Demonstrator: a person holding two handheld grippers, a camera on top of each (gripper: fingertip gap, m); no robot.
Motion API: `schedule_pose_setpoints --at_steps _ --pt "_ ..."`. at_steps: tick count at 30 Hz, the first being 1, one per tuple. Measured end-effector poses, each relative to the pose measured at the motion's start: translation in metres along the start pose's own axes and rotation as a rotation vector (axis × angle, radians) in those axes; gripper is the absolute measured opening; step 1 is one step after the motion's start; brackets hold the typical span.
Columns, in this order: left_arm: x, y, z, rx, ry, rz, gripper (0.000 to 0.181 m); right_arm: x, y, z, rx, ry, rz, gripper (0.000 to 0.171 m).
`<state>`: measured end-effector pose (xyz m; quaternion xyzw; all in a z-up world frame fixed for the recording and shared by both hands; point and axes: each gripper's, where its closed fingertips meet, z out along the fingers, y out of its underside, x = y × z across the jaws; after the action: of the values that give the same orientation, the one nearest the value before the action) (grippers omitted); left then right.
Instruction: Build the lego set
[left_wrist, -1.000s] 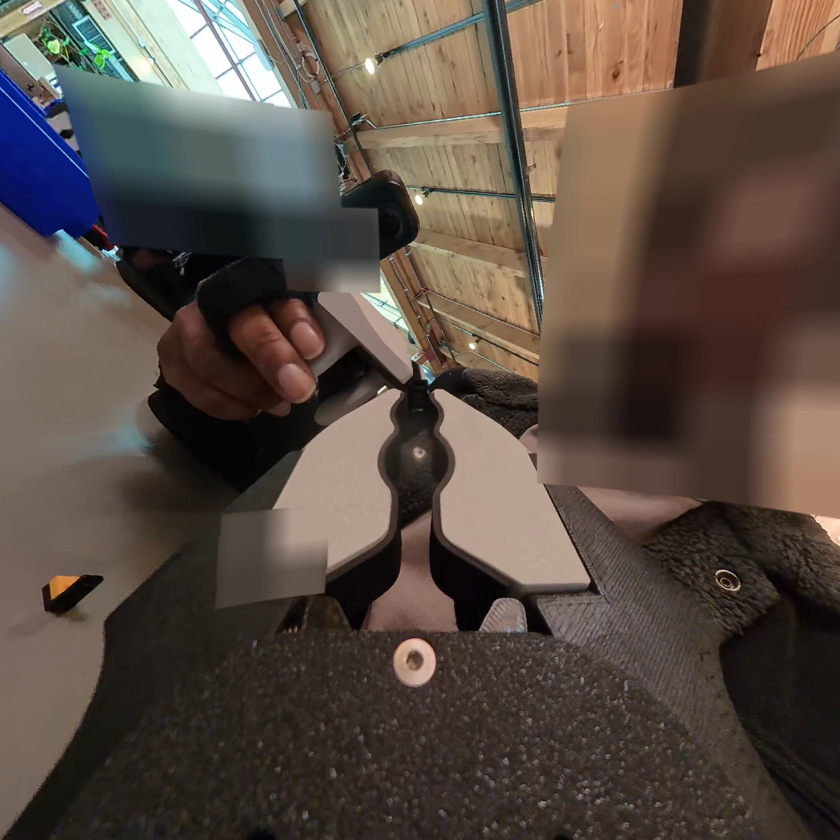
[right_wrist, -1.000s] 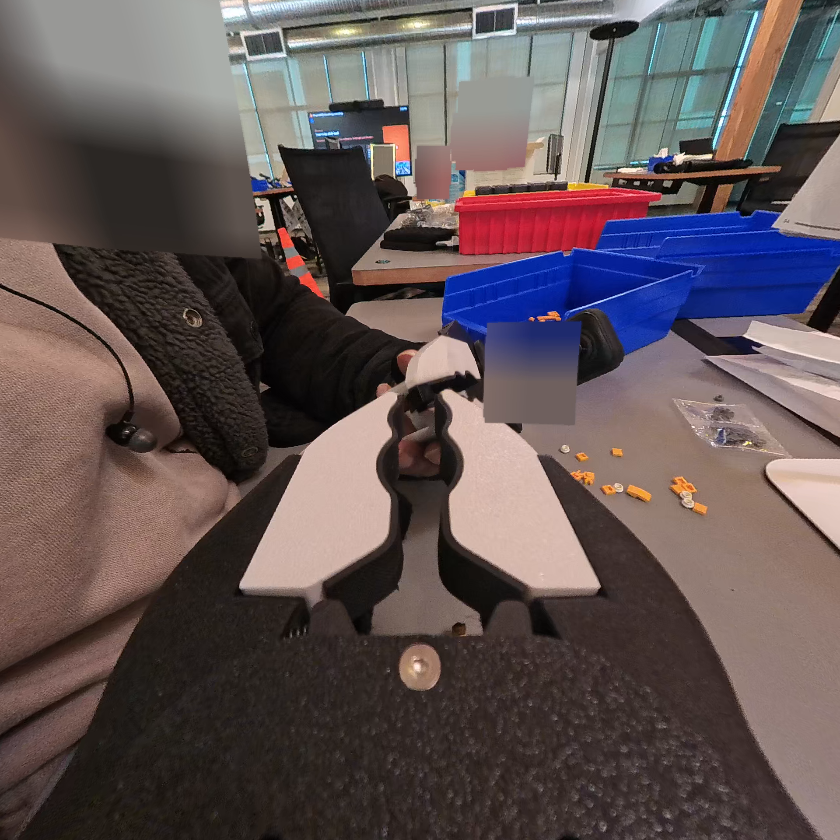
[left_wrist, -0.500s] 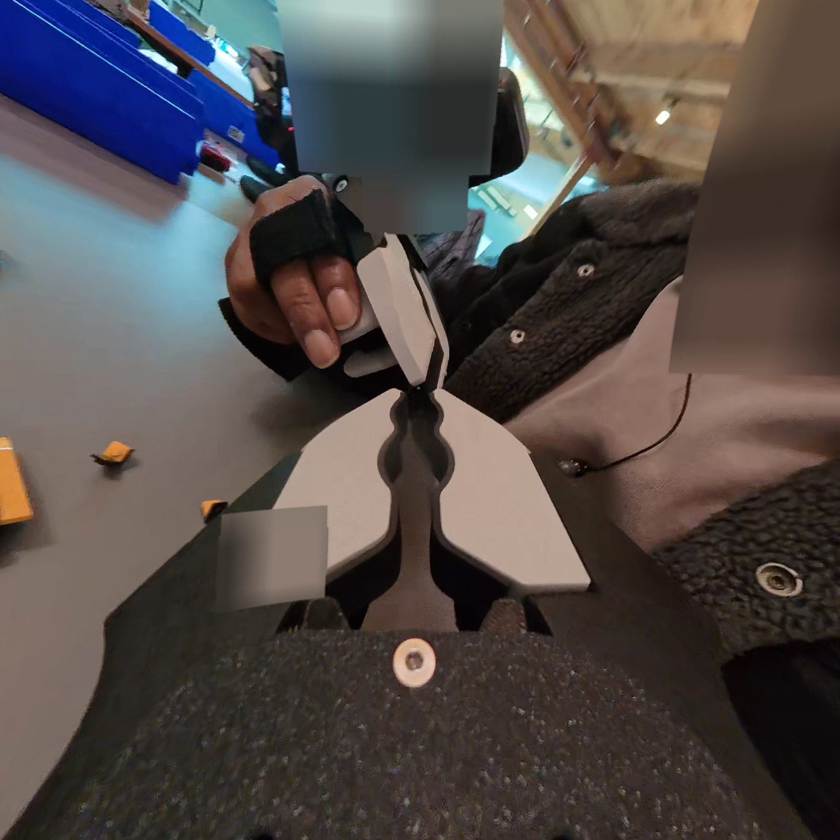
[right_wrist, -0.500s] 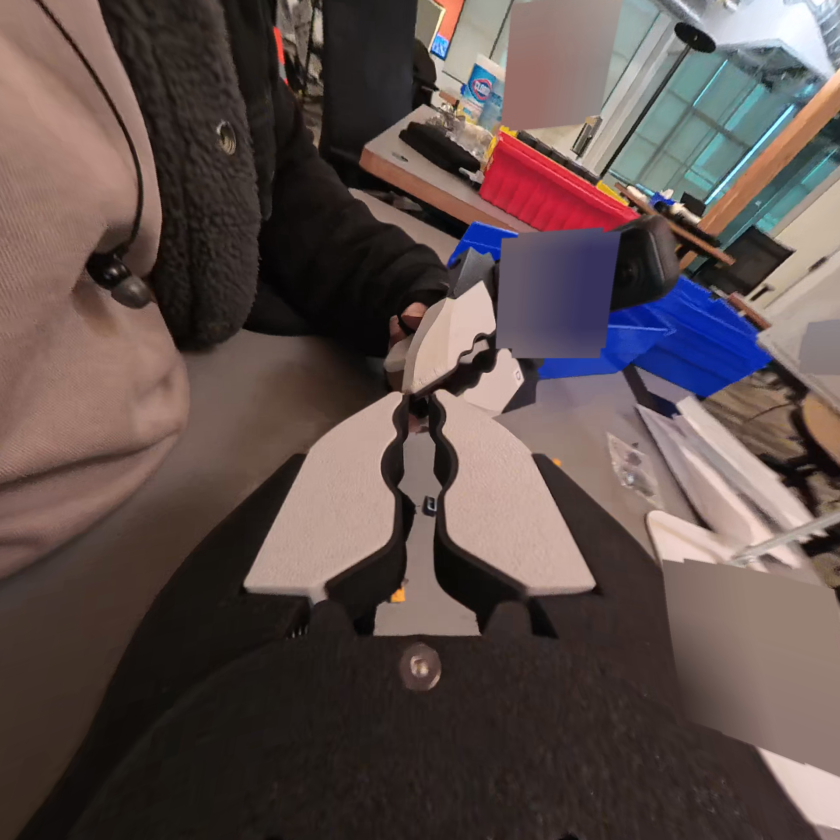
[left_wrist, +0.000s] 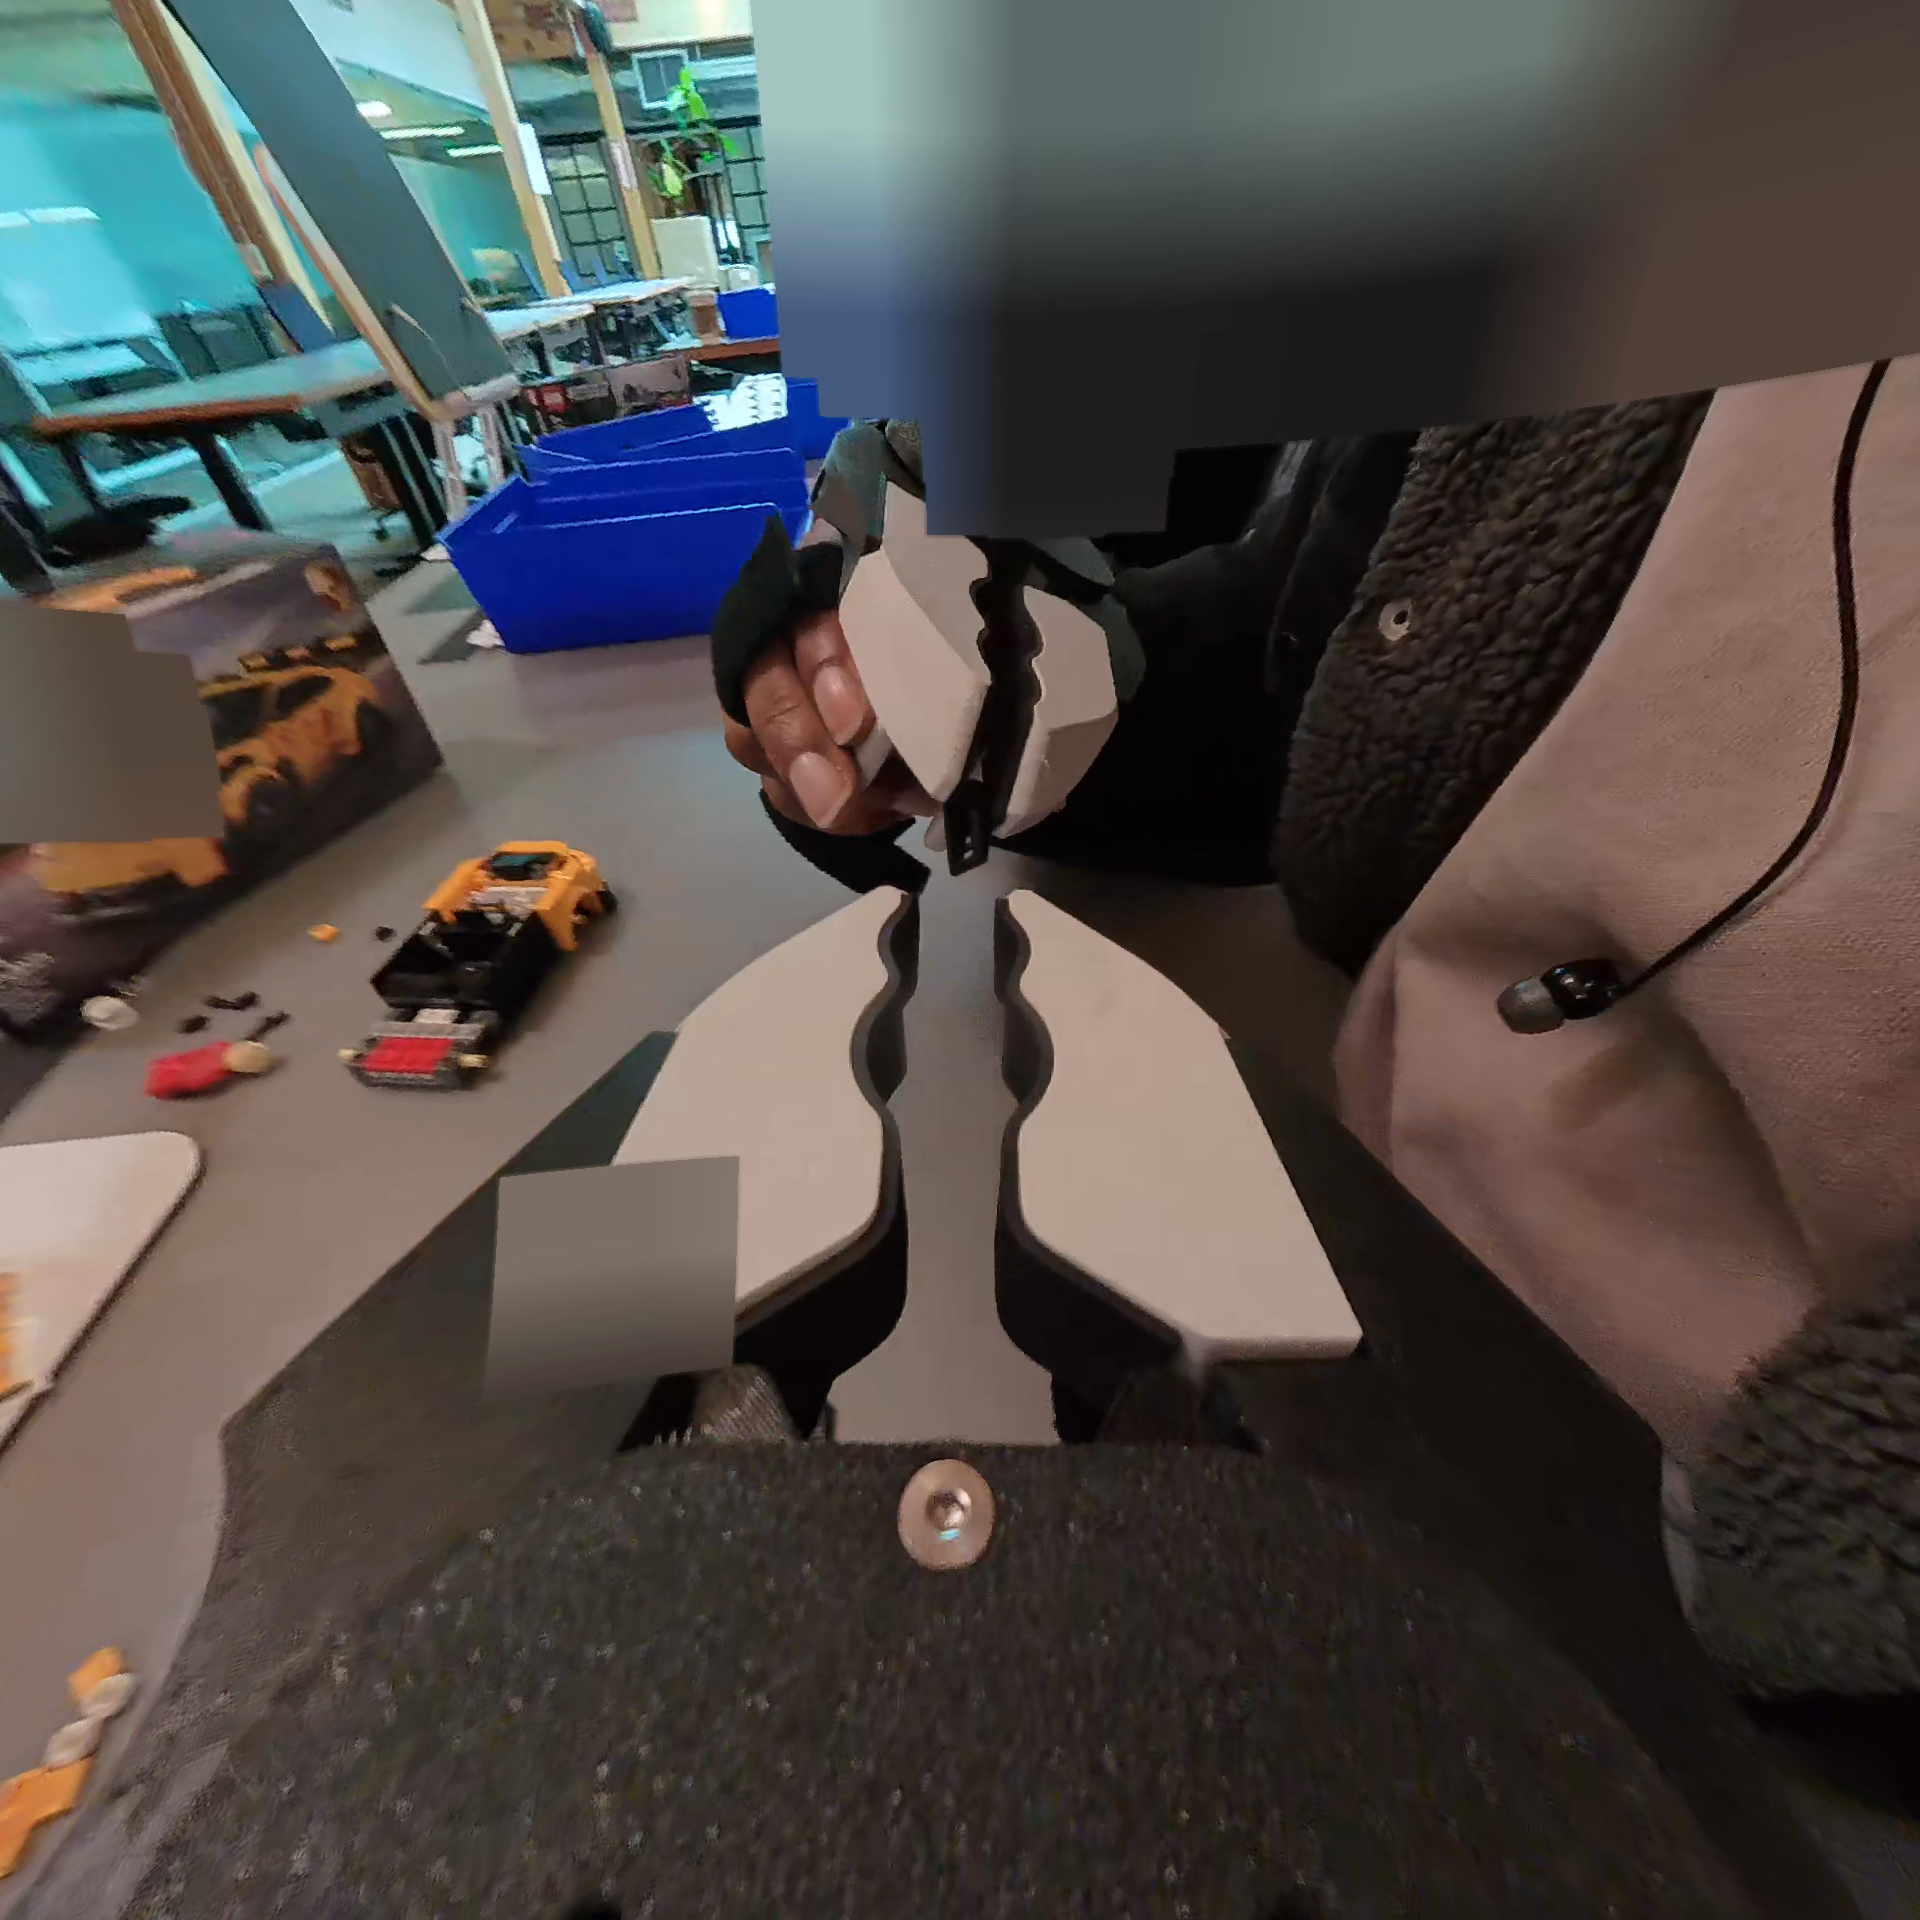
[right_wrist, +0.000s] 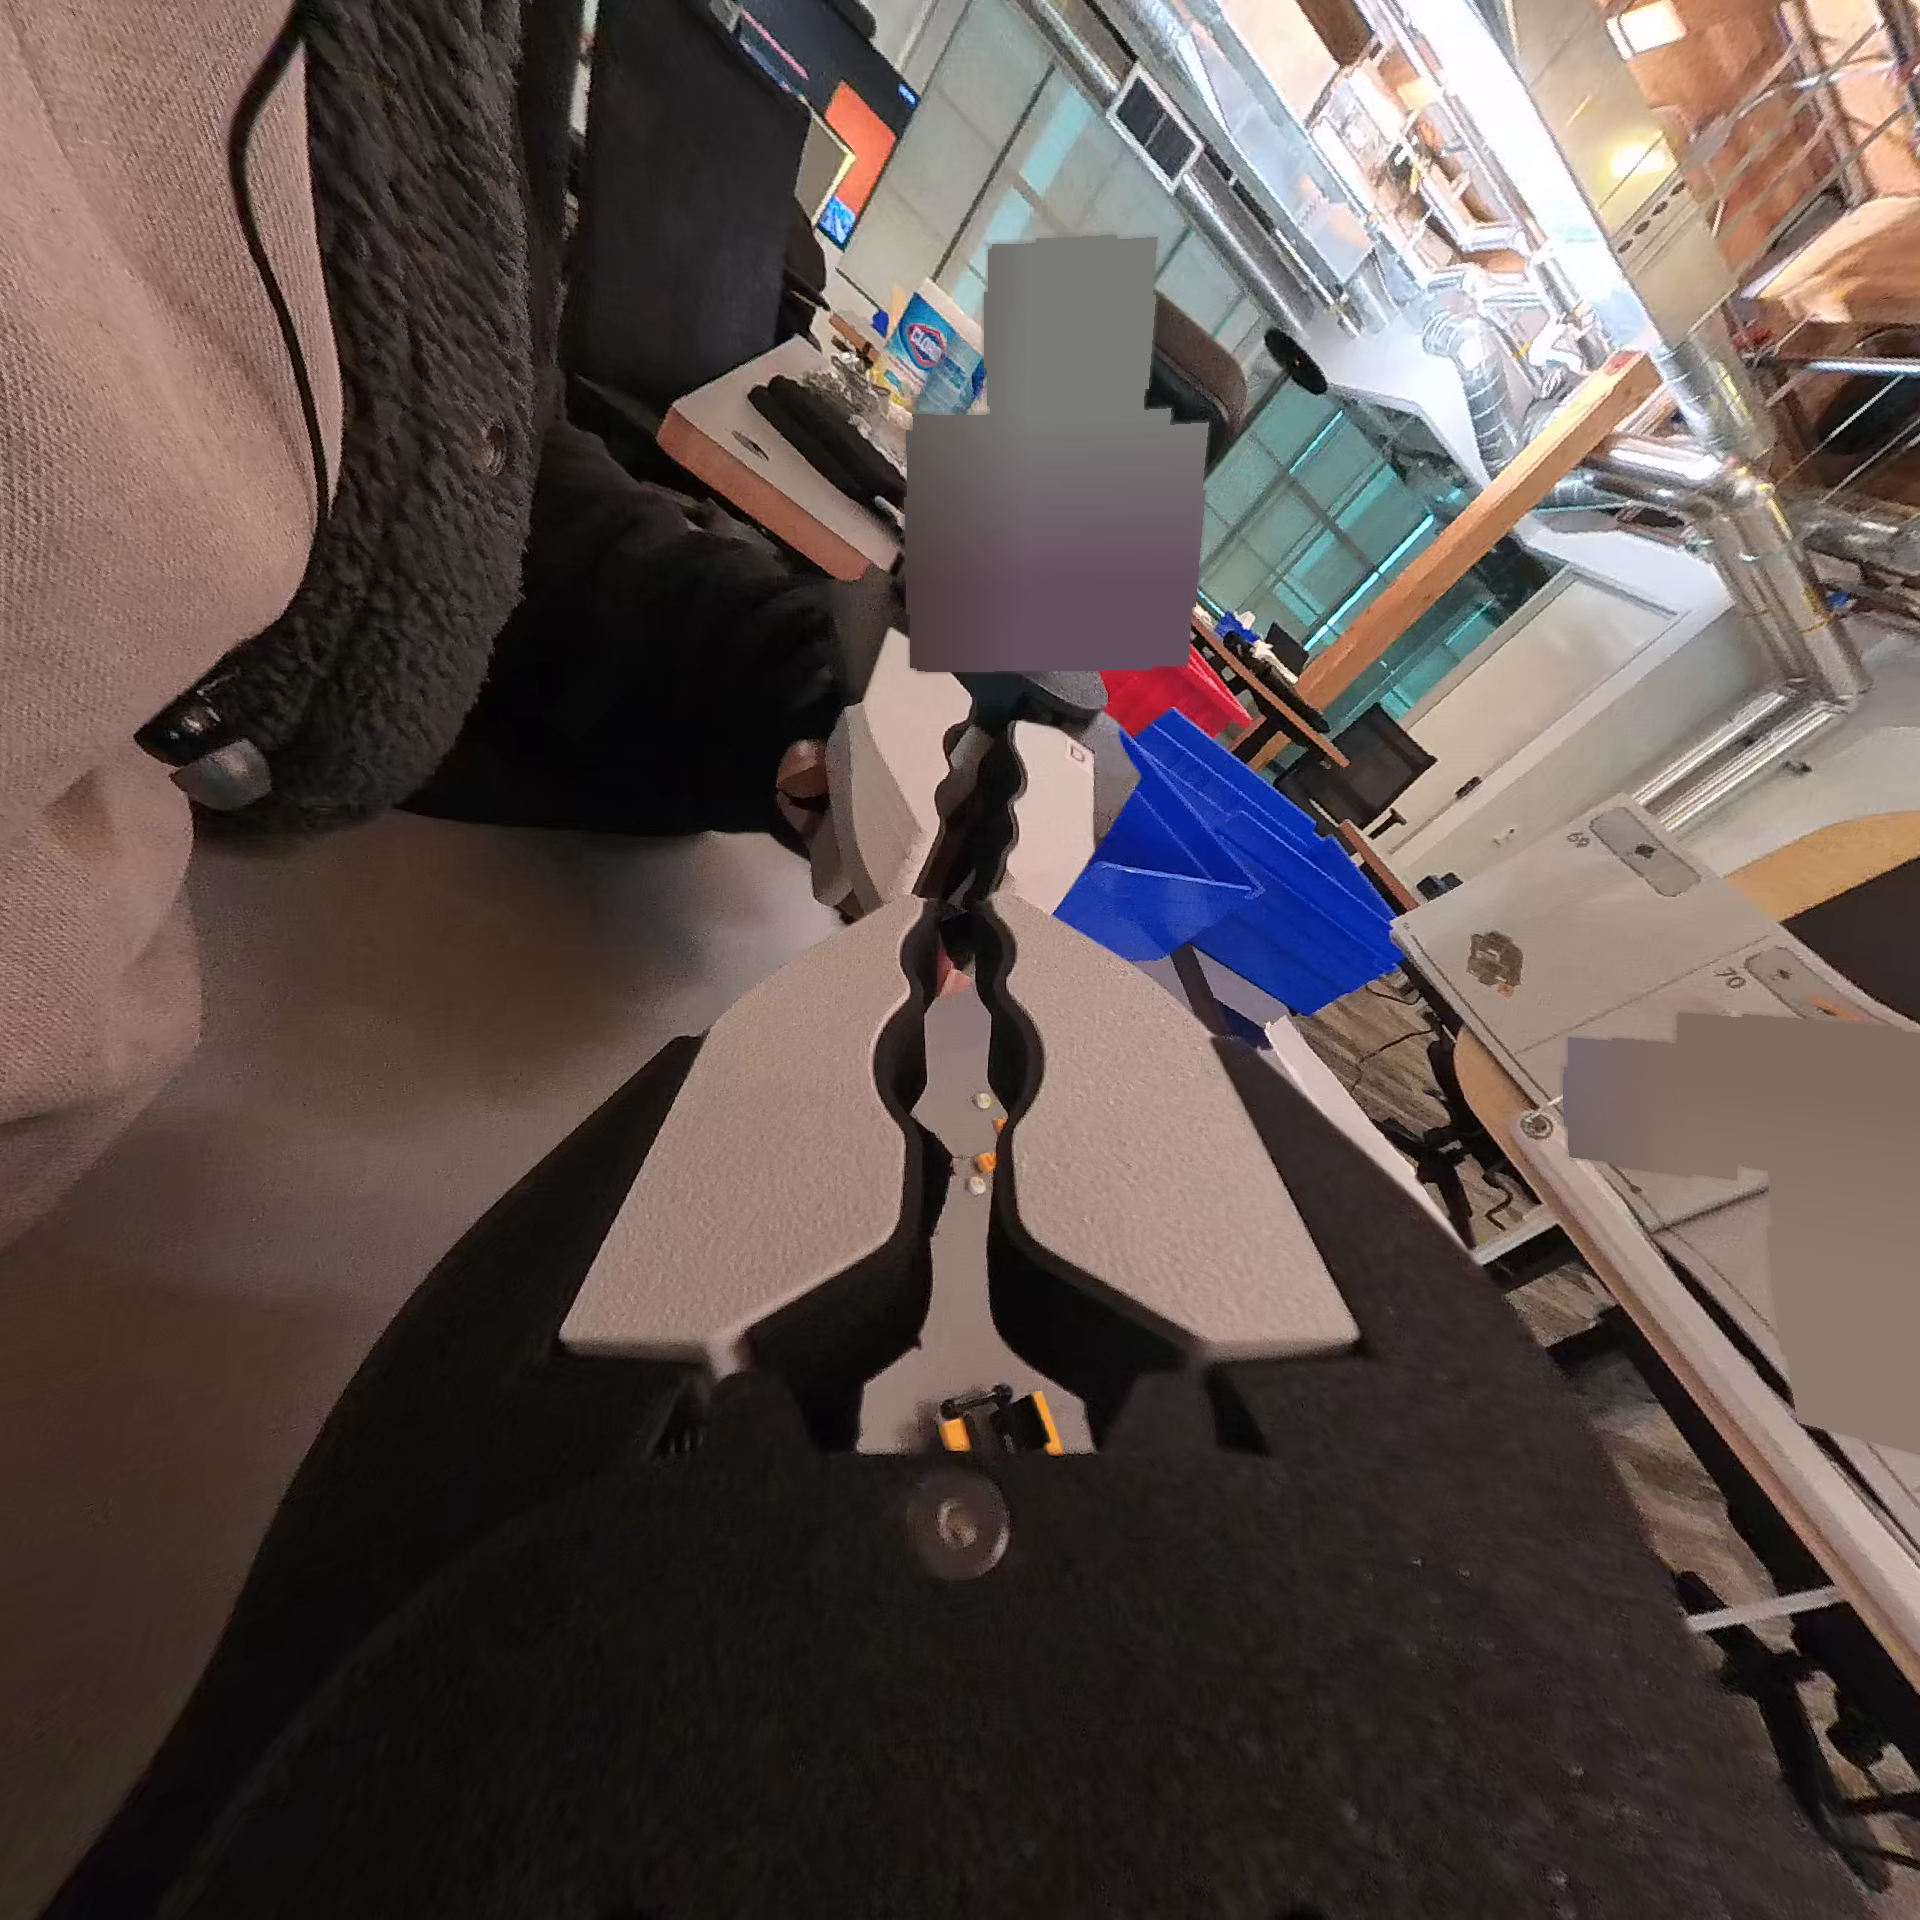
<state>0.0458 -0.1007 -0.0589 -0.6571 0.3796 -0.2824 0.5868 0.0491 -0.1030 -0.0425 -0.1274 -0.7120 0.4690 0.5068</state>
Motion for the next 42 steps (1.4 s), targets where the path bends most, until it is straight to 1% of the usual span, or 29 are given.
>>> schedule_pose_setpoints --at_steps 5,8,11,13,14,17,19,21,23,25,29,42 --pt "-0.001 -0.004 0.003 -0.011 -0.074 0.11 0.011 0.0 0.002 0.001 -0.008 0.006 -0.002 0.007" --pt "-0.002 -0.005 0.004 -0.014 -0.101 0.151 0.006 0.0 0.006 0.002 -0.018 0.002 0.026 0.007" --pt "-0.004 -0.002 0.004 -0.016 -0.108 0.137 0.004 0.002 0.008 0.002 -0.019 -0.004 0.104 0.006" --pt "-0.003 -0.003 0.004 0.025 -0.057 0.035 0.003 0.002 0.008 0.002 -0.008 -0.024 0.172 0.007" --pt "-0.002 -0.003 0.004 0.056 -0.011 -0.046 0.003 0.001 0.008 0.002 -0.005 -0.036 0.205 0.007" --pt "0.002 -0.002 0.003 0.151 0.168 -0.34 0.003 -0.001 0.008 0.003 0.015 -0.07 0.281 0.009" --pt "0.005 -0.001 0.003 0.188 0.285 -0.499 0.002 -0.003 0.009 0.001 0.022 -0.101 0.319 0.013" --pt "0.006 0.0 0.005 0.222 0.368 -0.628 0.003 -0.006 0.008 0.0 0.032 -0.128 0.338 0.015" --pt "0.008 -0.008 0.005 0.288 0.46 -0.746 0.002 -0.011 0.009 0.0 0.031 -0.156 0.332 0.015" --pt "0.008 -0.01 0.005 0.321 0.524 -0.833 0.002 -0.013 0.008 -0.001 0.029 -0.161 0.314 0.013" --pt "0.011 -0.011 0.005 0.34 0.59 -0.91 0.002 -0.012 0.007 -0.002 0.026 -0.151 0.293 0.008" --pt "0.021 -0.011 0.006 0.324 0.683 -0.96 0.002 -0.017 0.0 -0.004 0.05 -0.186 0.302 0.008"
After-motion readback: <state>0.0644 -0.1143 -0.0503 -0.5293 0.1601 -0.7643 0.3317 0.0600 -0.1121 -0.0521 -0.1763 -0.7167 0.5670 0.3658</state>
